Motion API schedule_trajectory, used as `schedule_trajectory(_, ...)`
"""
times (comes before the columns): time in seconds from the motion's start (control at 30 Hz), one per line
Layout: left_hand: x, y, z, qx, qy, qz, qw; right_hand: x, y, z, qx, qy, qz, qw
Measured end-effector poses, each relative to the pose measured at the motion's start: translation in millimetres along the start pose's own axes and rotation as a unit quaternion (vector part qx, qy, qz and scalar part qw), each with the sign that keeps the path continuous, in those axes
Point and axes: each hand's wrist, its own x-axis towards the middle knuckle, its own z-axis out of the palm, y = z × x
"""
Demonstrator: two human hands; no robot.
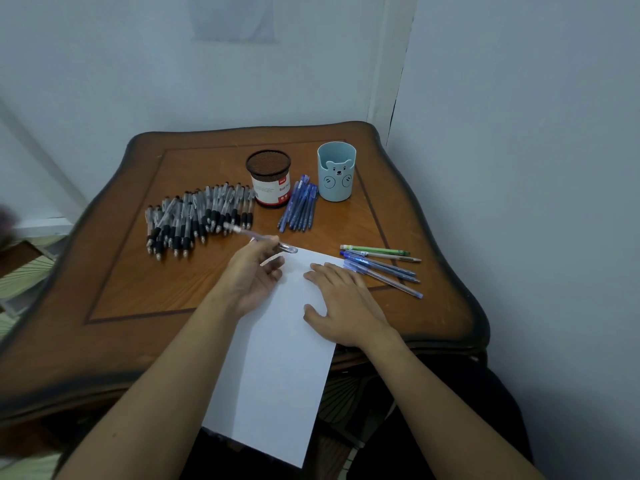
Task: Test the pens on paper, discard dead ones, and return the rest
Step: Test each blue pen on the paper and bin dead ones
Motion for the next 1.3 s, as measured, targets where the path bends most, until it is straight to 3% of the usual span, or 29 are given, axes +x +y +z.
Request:
schedule_trajectory(0.13, 0.9, -1.1, -4.1, 0.061, 0.029, 0.045, 0.997, -0.6, -1.0, -3.5, 0.039, 0.002, 0.005, 0.999)
schedule_trajectory(0.3, -6.9, -0.2, -1.0, 0.157, 0.034, 0.097, 0.982, -0.3, -6.2, -15.6, 0.157, 0.076, 0.071, 0.982)
schedule_trajectory(0.43, -11.4, -2.6, -3.5, 0.274, 0.011, 0.165, 0.947, 3.6, -14.6, -21.8, 0.122, 0.076, 0.081, 0.986)
schedule_trajectory(0.6, -18.1, -4.5, -1.0, 0.339, 0.005, 0.198, 0.919, 10.2, -24.5, -26.1, 0.052, 0.067, 0.059, 0.995)
schedule_trajectory(0.83, -19.2, -7.3, -7.2, 0.252, 0.022, 0.134, 0.958, 9.5, -40.6, -26.7, -0.012, 0.126, 0.069, 0.990)
schedule_trajectory(0.93, -17.1, -2.9, -6.3, 0.177, 0.089, 0.100, 0.975, 2.9, -41.7, -28.6, -0.039, 0.163, 0.084, 0.982)
schedule_trajectory(1.1, -11.3, 8.9, -30.8, 0.252, 0.162, 0.137, 0.944, -13.2, -33.2, -27.0, -0.055, 0.174, 0.101, 0.978)
schedule_trajectory(1.2, -12.5, 7.7, -37.2, 0.291, 0.160, 0.186, 0.924, -17.3, -31.0, -19.7, -0.081, 0.197, 0.111, 0.971)
schedule_trajectory(1.3, -10.9, 5.9, -39.4, 0.258, 0.133, 0.214, 0.933, -20.7, -26.9, -17.2, -0.076, 0.168, 0.120, 0.976)
